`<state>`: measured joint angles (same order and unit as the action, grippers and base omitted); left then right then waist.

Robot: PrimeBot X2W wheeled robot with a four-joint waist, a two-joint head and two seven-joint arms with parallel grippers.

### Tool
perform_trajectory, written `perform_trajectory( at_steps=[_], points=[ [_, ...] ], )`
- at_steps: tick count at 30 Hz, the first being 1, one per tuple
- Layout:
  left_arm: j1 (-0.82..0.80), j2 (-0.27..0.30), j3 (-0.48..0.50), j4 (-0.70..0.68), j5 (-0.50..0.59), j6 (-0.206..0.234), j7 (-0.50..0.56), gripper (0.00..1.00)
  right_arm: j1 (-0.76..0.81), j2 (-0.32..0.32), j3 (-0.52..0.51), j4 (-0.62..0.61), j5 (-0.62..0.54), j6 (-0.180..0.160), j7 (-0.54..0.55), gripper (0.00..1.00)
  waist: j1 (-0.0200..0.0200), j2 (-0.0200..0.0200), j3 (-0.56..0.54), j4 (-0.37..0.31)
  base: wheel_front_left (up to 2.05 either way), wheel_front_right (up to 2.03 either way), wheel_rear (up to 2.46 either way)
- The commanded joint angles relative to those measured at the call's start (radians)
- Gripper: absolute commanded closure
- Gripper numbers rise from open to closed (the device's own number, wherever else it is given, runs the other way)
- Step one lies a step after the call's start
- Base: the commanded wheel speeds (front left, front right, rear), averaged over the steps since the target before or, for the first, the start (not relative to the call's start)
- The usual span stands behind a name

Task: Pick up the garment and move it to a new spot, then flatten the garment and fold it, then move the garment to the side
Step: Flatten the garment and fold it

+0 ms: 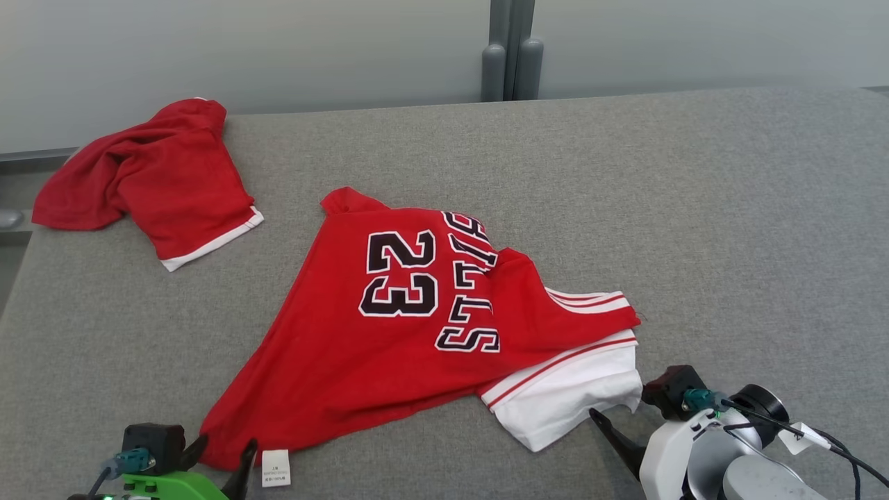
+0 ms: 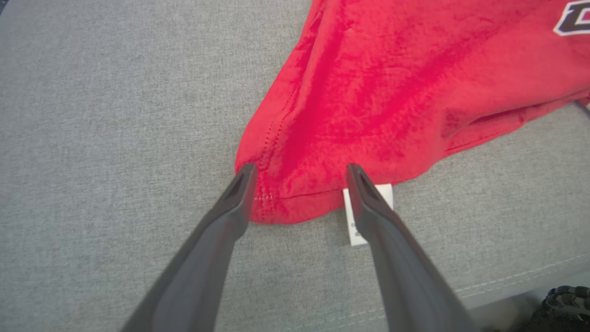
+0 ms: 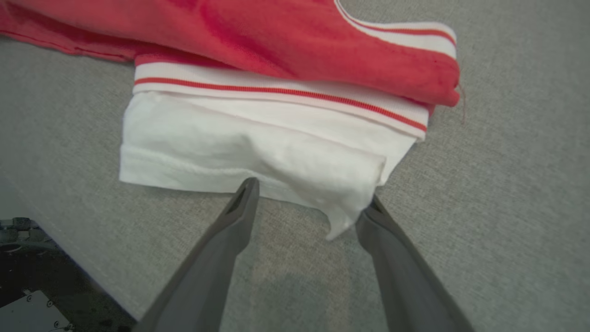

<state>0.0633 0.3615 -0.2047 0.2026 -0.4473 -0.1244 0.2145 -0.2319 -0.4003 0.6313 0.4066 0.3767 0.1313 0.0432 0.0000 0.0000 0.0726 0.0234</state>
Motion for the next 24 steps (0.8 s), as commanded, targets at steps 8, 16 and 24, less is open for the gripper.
perform_trajectory(
  at_steps=[8,16,24],
  points=[
    [-0.038,0.014,-0.001,0.063,-0.013,0.012,-0.009,0.00,-0.045,-0.004,0.050,0.036,0.026,-0.001,-0.032,0.00,0.0000,0.0000,-0.001,-0.005,0.00,0.00,0.00],
    [-0.026,0.017,0.004,0.092,-0.025,0.028,-0.008,0.00,-0.056,-0.008,0.080,0.054,0.045,-0.001,-0.043,0.00,0.0000,0.0000,0.000,-0.010,0.00,0.00,0.00],
    [-0.051,0.000,-0.015,0.119,-0.042,0.019,-0.017,0.00,-0.077,0.000,0.108,0.065,0.061,-0.001,-0.050,0.00,0.0000,0.0000,0.007,-0.014,0.00,0.00,0.00]
  ],
)
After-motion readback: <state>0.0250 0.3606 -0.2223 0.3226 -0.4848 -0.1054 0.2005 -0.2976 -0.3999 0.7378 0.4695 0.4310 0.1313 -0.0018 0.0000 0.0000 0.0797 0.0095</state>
